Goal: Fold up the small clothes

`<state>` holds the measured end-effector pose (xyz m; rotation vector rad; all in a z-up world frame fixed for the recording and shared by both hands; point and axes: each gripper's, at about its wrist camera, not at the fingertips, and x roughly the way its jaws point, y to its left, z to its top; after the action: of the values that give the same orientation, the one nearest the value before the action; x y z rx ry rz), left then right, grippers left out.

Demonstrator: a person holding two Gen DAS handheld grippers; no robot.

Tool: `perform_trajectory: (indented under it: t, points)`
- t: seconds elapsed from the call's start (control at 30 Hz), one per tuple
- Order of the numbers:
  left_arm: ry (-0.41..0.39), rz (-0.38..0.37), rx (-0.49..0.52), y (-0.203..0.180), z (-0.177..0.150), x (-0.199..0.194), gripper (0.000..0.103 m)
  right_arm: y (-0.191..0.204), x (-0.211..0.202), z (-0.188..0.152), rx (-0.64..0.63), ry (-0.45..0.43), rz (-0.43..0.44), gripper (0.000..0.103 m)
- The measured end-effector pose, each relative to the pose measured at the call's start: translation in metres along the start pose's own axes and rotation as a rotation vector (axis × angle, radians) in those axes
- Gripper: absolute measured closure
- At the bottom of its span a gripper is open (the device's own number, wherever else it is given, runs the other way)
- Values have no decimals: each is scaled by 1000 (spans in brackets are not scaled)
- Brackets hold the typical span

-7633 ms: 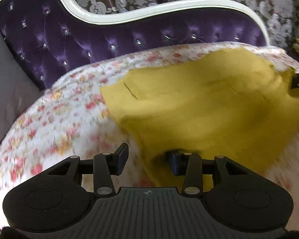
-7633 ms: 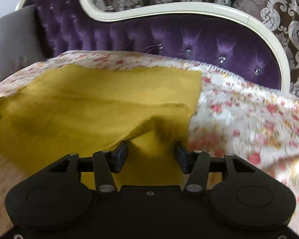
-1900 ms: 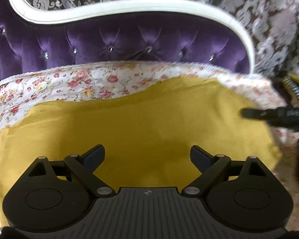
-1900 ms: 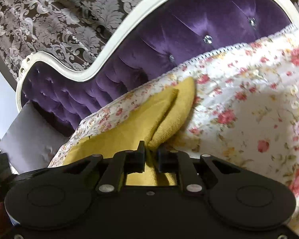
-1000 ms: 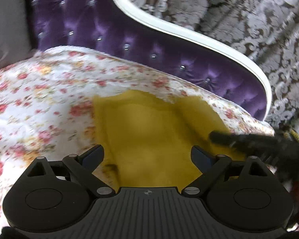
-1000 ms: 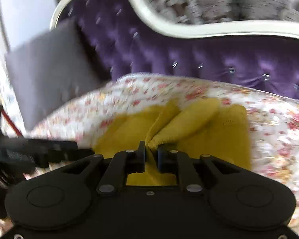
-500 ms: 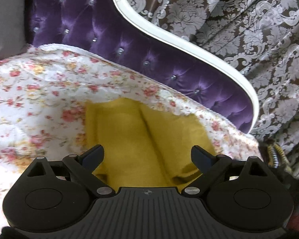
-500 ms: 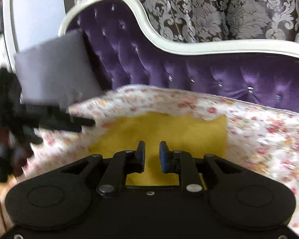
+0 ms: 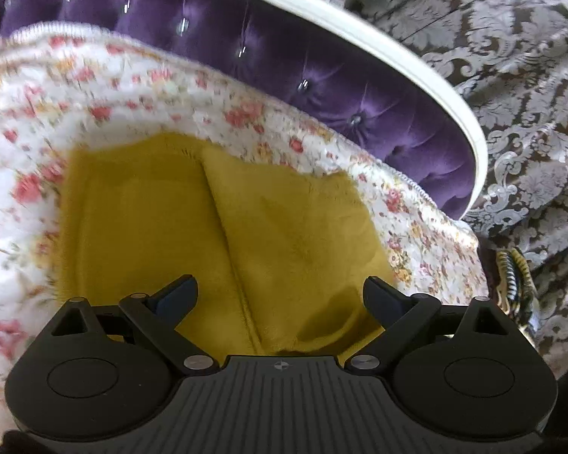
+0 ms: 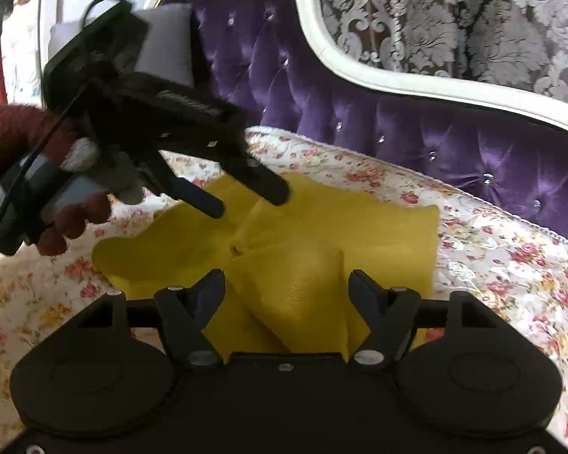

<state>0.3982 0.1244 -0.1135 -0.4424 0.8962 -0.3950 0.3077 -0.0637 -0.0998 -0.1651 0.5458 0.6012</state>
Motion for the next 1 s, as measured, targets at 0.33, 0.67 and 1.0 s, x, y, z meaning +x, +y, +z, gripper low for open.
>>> perform_trajectory:
  t: [0.33, 0.67, 1.0]
  points:
    - [21, -59, -14, -10, 24, 35, 9, 15, 1, -15, -45, 25, 61, 84]
    - [14, -37, 102, -34, 37, 38, 91, 23, -23, -14, 1, -40, 17, 89]
    - [-20, 65, 307, -26, 66, -21, 91, 78, -12, 22, -85, -112, 57, 90]
